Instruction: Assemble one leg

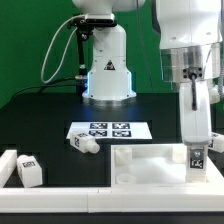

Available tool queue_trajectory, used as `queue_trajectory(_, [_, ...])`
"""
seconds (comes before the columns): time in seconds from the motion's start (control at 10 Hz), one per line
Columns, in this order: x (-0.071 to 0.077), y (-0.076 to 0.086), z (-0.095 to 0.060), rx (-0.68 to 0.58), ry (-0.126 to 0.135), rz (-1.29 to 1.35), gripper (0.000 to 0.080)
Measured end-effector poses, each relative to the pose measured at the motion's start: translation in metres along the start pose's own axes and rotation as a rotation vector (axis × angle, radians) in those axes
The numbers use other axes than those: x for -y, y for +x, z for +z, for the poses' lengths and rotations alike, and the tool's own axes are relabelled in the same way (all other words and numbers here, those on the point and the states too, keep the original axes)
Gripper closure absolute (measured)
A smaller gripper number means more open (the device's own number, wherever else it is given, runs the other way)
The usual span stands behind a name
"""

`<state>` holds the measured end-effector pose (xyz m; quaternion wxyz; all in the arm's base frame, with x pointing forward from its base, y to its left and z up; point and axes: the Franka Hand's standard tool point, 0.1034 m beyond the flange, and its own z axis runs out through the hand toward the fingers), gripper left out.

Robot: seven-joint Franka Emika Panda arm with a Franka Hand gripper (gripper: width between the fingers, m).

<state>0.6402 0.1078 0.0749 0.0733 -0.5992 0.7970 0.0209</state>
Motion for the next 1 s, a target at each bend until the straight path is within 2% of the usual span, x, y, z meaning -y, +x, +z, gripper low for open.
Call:
queue_trajectory(0.4, [0.001, 0.003, 0.003, -0.006, 0.018, 0.140, 0.0509])
queue_trajectory(0.6, [0.001, 0.004, 0.003, -0.007, 0.017, 0.132, 0.0509])
queue_trajectory(0.7, [0.004, 0.002, -0.001, -0.002, 0.031, 0.123, 0.0275])
queue_trajectory(0.8, [0.007, -0.003, -0.016, 0.015, 0.054, 0.101, 0.0275])
queue_trajectory(0.9, [0.009, -0.004, -0.033, 0.033, 0.068, 0.076, 0.0178])
queue_trajectory(1.0, [0.011, -0.004, -0.044, 0.044, 0.073, 0.074, 0.0178])
